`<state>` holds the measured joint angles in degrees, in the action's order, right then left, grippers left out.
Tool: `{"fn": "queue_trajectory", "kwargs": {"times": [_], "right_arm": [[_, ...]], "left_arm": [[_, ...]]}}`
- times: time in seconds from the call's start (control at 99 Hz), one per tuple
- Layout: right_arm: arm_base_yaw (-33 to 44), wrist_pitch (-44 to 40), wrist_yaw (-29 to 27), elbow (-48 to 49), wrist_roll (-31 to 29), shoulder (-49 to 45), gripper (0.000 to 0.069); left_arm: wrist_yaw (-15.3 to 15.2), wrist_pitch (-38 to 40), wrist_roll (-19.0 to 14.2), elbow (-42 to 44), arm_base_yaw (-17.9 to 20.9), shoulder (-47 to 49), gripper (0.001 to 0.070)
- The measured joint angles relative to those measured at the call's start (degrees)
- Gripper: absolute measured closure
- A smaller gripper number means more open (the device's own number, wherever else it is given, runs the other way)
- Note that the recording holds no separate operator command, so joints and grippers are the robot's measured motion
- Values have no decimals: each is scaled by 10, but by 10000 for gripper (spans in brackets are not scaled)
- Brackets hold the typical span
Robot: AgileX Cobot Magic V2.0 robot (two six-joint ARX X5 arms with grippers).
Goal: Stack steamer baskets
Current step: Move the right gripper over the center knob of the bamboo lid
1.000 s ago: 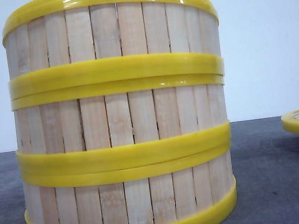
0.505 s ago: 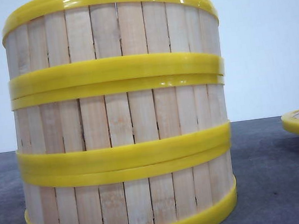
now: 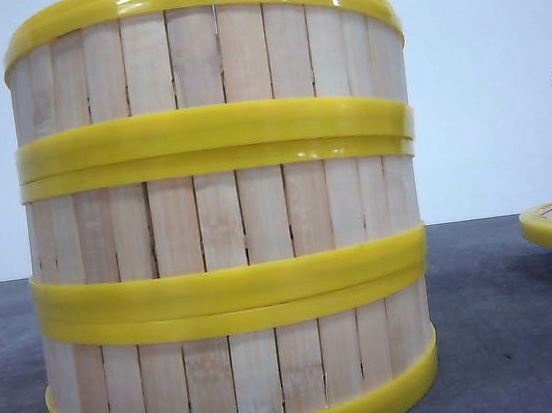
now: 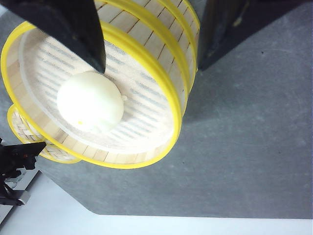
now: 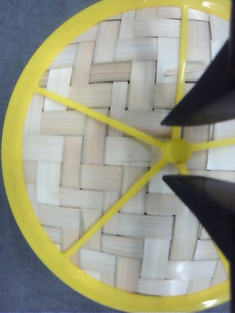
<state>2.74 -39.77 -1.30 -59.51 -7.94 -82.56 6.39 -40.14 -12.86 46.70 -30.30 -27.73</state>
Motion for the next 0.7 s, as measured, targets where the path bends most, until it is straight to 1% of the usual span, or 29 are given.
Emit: {"fn": "queue_trajectory", "kwargs": {"times": [0.04,0.162,0.293,0.384,0.697], "right_arm": [[0,0,0,0,0,0,545],[0,-3,0,0,-1,0,571],[0,-5,0,0,-1,0,624],[0,-7,-1,0,-1,0,635],[0,-12,0,-4,-3,1,636]], "left_arm": [[0,0,0,0,0,0,356],[0,0,0,0,0,0,356],[0,0,0,0,0,0,356],[0,0,0,0,0,0,356],[0,19,0,0,0,0,356]]}}
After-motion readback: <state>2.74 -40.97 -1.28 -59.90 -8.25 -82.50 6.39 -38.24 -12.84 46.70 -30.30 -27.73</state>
